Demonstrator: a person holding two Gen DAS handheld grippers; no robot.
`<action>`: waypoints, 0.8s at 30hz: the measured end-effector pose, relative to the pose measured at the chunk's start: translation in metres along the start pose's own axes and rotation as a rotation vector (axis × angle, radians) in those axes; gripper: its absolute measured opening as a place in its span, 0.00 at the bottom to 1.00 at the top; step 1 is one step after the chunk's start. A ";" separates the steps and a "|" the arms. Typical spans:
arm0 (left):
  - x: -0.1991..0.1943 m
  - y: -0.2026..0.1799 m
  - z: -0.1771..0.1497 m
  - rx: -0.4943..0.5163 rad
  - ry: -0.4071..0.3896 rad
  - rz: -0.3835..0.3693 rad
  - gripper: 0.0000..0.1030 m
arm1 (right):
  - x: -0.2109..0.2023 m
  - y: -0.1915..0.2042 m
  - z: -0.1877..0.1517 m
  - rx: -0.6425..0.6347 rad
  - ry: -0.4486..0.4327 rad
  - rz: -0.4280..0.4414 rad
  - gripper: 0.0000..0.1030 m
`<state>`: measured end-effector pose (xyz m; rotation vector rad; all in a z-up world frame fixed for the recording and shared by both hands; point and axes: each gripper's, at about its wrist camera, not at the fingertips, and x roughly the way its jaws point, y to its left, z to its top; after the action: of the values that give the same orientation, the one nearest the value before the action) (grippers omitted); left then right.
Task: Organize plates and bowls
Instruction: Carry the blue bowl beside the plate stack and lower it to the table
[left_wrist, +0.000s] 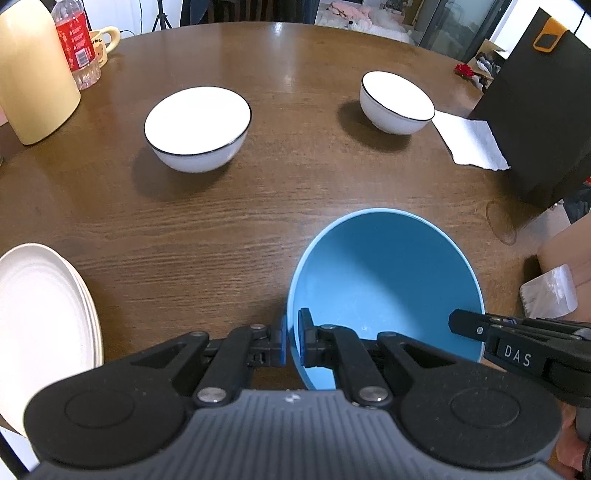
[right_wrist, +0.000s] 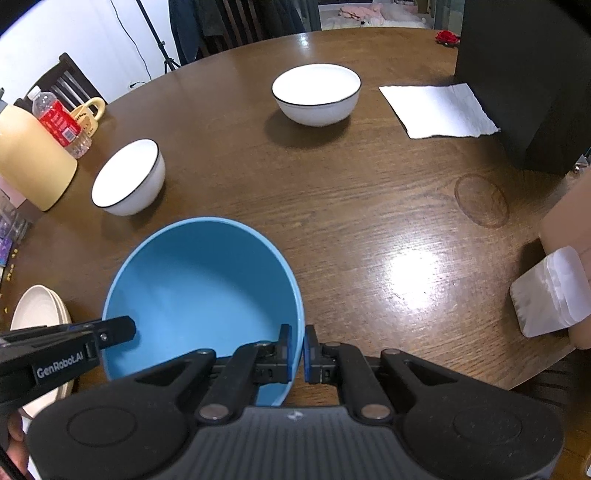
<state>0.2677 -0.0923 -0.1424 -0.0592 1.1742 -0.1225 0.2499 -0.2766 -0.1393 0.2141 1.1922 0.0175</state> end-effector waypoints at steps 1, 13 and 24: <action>0.001 -0.001 -0.001 0.000 0.002 0.000 0.07 | 0.001 -0.001 -0.001 0.000 0.003 -0.001 0.05; 0.016 -0.007 -0.007 -0.003 0.030 0.005 0.07 | 0.013 -0.012 -0.007 0.000 0.031 -0.007 0.05; 0.022 -0.007 -0.010 -0.013 0.043 0.013 0.07 | 0.019 -0.014 -0.008 -0.007 0.039 -0.005 0.05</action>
<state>0.2664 -0.1021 -0.1653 -0.0613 1.2178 -0.1051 0.2480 -0.2865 -0.1619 0.2049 1.2314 0.0212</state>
